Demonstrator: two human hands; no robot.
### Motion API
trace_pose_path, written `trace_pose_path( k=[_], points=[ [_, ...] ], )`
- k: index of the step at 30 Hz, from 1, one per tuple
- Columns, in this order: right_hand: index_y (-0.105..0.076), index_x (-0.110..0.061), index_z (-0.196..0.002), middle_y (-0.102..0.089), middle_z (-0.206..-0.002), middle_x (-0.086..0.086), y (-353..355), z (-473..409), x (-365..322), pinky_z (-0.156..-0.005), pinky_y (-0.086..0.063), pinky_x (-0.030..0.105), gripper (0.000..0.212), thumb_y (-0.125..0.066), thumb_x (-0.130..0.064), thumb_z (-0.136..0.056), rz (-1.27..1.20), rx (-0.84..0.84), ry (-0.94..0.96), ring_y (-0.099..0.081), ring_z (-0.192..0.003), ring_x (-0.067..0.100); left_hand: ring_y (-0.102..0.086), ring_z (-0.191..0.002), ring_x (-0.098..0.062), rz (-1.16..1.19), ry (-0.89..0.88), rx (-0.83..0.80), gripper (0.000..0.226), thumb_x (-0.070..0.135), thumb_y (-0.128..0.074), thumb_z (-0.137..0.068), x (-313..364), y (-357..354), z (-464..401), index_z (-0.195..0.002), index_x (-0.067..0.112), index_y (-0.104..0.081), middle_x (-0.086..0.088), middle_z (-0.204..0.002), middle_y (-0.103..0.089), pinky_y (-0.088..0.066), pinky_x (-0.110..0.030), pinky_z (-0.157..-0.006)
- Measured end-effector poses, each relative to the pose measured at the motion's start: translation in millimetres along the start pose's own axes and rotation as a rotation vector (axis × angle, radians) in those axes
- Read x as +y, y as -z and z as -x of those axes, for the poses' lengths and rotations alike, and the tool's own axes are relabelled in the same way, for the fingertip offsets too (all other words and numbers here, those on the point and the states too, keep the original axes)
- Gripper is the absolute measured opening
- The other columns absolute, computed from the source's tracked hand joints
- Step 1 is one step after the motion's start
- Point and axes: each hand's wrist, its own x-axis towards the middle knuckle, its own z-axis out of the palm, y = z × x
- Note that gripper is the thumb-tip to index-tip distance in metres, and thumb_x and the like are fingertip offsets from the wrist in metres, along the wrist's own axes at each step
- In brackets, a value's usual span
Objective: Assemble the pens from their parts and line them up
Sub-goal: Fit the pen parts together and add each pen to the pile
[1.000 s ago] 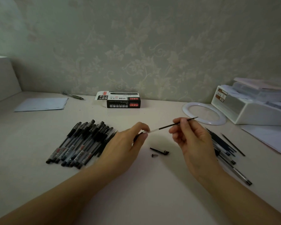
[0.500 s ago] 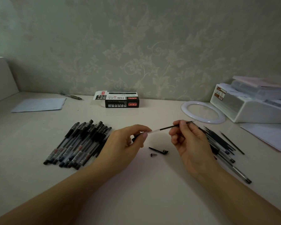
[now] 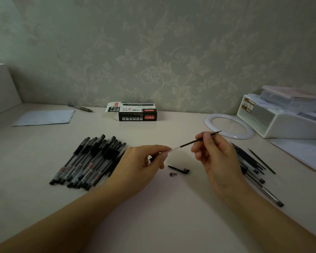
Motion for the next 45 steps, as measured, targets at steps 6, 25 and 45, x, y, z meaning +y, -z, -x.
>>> trace_pose_path(
  k=[6,25,45],
  points=[
    [-0.064,-0.008,-0.091,-0.066,-0.07,0.004,-1.8,1.4,0.5,-0.063,-0.05,0.019,0.026,-0.045,-0.02,-0.103,0.057,-0.046,0.044,-0.055,-0.06,0.01,-0.053,-0.051,-0.006,-0.077,-0.029,-0.015,0.015,0.033,-0.054,-0.094,1.7,1.5,-0.1,-0.102,0.036,-0.067,0.021,-0.075,-0.066,-0.041,-0.011,-0.052],
    [-0.077,-0.038,-0.089,-0.054,-0.091,-0.014,9.4,3.3,3.5,-0.075,-0.036,0.017,0.021,-0.082,-0.047,-0.071,1.009,-0.404,0.256,-0.049,-0.091,0.001,-0.051,-0.053,0.003,-0.101,-0.063,0.064,0.021,0.029,-0.054,-0.094,2.8,-0.4,-2.2,-0.113,0.036,-0.057,0.016,-0.07,-0.062,-0.034,-0.006,-0.051],
    [-0.071,-0.025,-0.092,-0.067,-0.085,-0.019,7.9,1.1,8.6,-0.065,-0.04,0.009,0.009,-0.067,-0.016,-0.091,0.811,-0.253,0.301,-0.057,-0.076,0.003,-0.051,-0.061,0.013,-0.169,-0.106,-0.022,0.016,0.03,-0.055,-0.095,4.5,-0.6,-1.0,-0.106,0.039,-0.063,0.03,-0.074,-0.056,-0.034,-0.006,-0.056]
  ],
)
